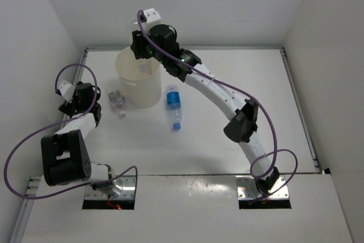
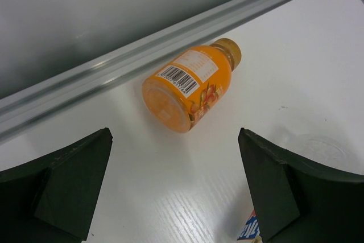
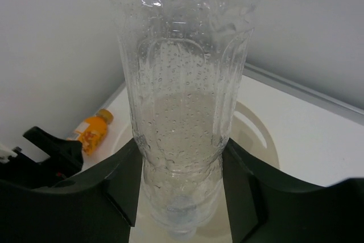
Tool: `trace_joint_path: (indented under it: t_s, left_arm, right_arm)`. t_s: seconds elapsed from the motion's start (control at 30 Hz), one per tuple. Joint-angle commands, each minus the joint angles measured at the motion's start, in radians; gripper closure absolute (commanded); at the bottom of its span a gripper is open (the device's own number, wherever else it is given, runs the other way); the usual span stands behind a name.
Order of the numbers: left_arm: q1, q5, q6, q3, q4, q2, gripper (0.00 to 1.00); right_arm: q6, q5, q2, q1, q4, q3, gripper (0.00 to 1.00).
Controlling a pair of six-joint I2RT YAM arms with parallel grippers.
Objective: Put the plastic bottles in the bin
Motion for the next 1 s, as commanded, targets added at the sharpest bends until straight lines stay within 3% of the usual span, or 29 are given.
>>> trace_joint_path:
  t_s: [0.0, 0.23, 0.33, 0.47, 0.57, 0.7, 0.77, 0.87, 0.97]
  left_arm:
    - [0.012, 0.008, 0.011, 0.0, 0.041, 0.014, 0.0]
    - [0.012, 0.048, 0.04, 0.011, 0.05, 0.014, 0.0]
    - [0.012, 0.068, 0.066, 0.011, 0.05, 0.014, 0.0]
    - [0.012, 0.077, 0.086, -0.007, 0.05, -0.004, 0.0]
    - [0.012, 0.101, 0.108, 0.002, 0.041, -0.004, 0.0]
    - [0.012, 0.126, 0.129, 0.039, 0.032, 0.005, 0.0]
    - [0.012, 0.137, 0.138, 0.05, 0.023, 0.005, 0.0]
    - [0.012, 0.146, 0.138, 0.059, 0.023, 0.005, 0.0]
    - [0.012, 0.146, 0.138, 0.059, 0.023, 0.005, 0.0]
  right_arm:
    - [-0.036, 0.035, 0.008, -0.012, -0.001, -0.023, 0.47]
    - [-0.027, 0.045, -0.056, -0.012, -0.008, -0.023, 0.21]
    - [-0.014, 0.056, -0.115, -0.022, -0.019, -0.023, 0.15]
    - [-0.004, 0.188, -0.223, -0.04, -0.019, -0.058, 0.0]
    - [0.045, 0.286, -0.309, -0.072, -0.034, -0.177, 0.0]
    - [0.295, 0.295, -0.326, -0.144, -0.232, -0.296, 0.0]
    - [0.371, 0.23, -0.362, -0.193, -0.207, -0.411, 0.0]
    - [0.463, 0.077, -0.463, -0.253, -0.078, -0.76, 0.0]
    - [0.516, -0.132, -0.462, -0.299, 0.068, -0.888, 0.0]
